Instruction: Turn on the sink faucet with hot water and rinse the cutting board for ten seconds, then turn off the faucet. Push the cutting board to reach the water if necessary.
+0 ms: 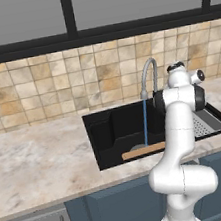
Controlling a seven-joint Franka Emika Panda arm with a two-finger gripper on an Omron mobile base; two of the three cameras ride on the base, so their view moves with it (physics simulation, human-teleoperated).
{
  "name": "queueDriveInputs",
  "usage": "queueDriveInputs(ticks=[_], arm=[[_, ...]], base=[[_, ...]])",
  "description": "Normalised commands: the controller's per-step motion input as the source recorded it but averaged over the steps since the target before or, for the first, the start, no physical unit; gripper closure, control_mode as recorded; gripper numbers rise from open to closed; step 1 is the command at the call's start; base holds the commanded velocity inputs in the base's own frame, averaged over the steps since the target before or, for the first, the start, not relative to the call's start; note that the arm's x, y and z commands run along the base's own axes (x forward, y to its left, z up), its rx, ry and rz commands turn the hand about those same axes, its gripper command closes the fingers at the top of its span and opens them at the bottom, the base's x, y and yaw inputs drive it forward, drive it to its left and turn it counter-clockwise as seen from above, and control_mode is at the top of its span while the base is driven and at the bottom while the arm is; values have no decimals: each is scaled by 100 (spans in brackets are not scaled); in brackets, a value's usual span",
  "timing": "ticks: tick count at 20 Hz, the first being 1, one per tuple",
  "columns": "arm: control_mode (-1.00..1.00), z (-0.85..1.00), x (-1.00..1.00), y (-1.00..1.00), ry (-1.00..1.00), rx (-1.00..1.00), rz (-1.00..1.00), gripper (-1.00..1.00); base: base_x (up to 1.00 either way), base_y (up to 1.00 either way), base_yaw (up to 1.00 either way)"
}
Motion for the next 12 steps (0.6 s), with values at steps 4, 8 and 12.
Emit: queueDriveInputs(ticks=[4, 8, 12], arm=[[-100, 0, 0, 12, 0, 0, 2, 100], [-100, 0, 0, 2, 0, 0, 2, 100], [-100, 0, 0, 0, 0, 0, 0, 100]], base=[[0, 0, 0], [0, 0, 0], [0, 0, 0]])
